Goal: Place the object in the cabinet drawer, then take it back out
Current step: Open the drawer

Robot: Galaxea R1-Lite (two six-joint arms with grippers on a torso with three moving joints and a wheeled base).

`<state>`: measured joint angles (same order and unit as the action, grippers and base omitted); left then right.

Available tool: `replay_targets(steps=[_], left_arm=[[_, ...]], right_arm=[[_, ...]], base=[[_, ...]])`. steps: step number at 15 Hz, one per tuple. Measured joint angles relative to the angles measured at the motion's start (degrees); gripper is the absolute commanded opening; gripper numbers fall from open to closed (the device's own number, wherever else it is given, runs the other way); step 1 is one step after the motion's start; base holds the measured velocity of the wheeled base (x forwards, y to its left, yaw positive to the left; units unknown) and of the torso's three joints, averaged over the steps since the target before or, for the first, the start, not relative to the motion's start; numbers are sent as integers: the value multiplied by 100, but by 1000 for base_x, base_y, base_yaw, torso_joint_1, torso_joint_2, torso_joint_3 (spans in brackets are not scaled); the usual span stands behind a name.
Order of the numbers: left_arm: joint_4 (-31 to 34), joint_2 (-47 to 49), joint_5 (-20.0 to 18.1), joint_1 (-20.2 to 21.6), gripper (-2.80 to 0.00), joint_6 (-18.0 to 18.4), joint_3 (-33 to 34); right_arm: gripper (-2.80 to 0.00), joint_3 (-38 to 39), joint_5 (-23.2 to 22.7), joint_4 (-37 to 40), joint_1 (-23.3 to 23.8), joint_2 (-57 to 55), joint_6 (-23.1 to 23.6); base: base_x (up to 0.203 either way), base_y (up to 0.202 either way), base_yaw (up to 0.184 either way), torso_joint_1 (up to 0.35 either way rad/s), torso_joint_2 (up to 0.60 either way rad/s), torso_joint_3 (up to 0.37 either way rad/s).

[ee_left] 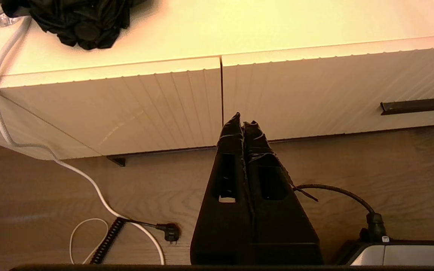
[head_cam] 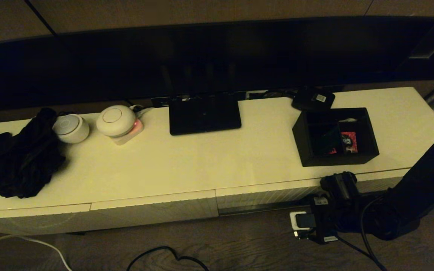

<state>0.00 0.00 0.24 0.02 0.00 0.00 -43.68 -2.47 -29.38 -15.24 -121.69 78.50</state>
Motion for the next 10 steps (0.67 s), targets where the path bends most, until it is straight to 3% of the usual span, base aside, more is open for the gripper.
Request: replay_targets(steps=[10], left_arm=[[0,0,-2,0,-280,0,0]], right_arm=[[0,591,13,-38,-146,96,-5]], base=[[0,0,0,0,0,0]])
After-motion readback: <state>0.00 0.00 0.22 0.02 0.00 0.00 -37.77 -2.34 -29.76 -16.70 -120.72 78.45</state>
